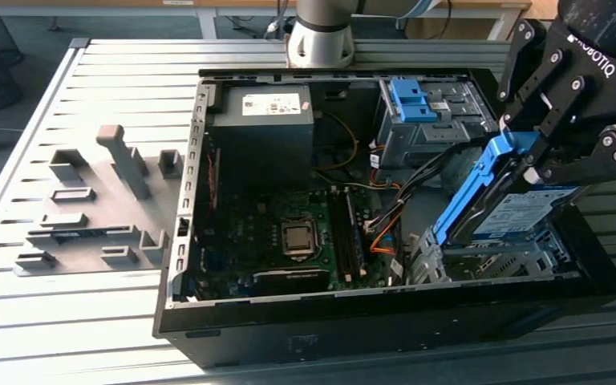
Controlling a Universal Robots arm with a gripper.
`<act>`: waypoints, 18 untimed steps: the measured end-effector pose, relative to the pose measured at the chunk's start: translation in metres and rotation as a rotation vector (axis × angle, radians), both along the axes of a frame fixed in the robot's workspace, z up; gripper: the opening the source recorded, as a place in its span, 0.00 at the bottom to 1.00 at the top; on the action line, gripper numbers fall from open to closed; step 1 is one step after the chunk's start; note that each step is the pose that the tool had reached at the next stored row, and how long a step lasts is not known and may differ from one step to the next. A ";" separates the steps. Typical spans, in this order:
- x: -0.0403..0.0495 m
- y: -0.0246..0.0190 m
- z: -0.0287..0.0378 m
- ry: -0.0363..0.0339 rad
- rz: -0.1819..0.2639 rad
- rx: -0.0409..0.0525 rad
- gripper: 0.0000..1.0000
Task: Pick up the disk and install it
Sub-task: 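Insert the disk into the insertion slot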
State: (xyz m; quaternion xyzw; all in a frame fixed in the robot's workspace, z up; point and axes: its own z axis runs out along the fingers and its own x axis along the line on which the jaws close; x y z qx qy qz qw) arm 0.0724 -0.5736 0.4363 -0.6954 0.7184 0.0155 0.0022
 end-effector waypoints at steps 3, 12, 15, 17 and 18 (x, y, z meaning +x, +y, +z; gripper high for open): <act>0.0000 0.0000 -0.0016 0.0002 0.000 0.0001 0.37; 0.0000 0.0000 -0.0092 0.0006 0.000 0.0002 0.37; 0.0000 0.0000 -0.0095 0.0009 0.000 0.0000 0.37; 0.0000 0.0000 -0.0096 0.0011 0.000 0.0000 0.37; 0.0000 0.0000 -0.0096 0.0011 0.000 0.0001 0.37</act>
